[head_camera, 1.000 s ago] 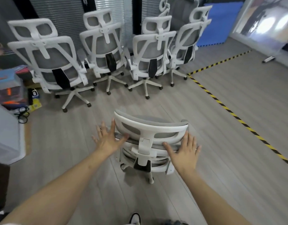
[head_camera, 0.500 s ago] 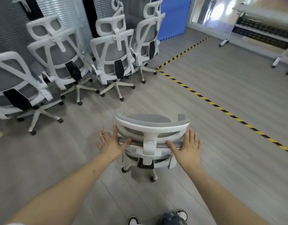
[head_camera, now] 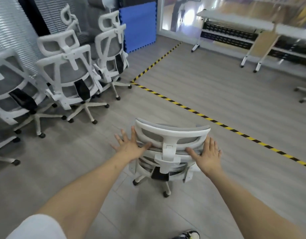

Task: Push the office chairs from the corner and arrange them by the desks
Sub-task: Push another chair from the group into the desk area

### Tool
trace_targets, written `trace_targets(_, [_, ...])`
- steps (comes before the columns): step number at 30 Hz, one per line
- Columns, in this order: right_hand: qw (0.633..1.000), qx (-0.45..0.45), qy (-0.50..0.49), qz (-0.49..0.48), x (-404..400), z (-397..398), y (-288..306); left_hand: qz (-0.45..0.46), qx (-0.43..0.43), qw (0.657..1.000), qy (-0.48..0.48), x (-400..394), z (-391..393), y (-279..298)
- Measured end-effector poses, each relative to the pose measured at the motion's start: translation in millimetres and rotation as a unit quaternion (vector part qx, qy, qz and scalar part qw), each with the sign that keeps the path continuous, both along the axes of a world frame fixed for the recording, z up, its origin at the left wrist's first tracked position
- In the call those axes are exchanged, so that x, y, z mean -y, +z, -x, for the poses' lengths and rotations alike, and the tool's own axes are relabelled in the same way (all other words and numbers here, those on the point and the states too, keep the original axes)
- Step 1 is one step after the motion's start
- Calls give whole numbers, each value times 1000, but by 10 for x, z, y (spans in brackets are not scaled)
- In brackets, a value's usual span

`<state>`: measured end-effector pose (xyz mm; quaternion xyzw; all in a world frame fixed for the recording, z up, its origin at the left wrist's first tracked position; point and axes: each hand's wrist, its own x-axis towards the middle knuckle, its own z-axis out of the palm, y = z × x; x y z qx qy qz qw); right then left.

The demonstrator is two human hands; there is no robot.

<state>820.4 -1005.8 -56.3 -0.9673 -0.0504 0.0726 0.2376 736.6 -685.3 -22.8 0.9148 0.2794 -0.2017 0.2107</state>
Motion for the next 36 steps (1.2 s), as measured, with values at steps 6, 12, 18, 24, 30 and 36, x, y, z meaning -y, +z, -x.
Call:
trace_targets(6, [999,-31,-45,-1,820,-707,19,3,17,1000,-15,789,-1029,-51])
trace_targets(12, [997,-23,-77,-2,1702,-1532,-7,11,28,999,-43,1614,-2109,-77])
trace_targets(18, [993,-13,-114,-11,2547,-2421,3,52,27,995,-84,2397,-3245,-75])
trace_targets(24, [987,-30,-160,2,3237,-3330,8,69,39,988,-130,3101,-4520,-111])
trace_targets(30, [976,-49,-210,10,3855,-4299,5,74,27,979,-189,3793,-5815,-58])
trace_targets(36, [964,-69,-256,13,4465,-5195,32,61,-3,970,-233,4462,-6977,33])
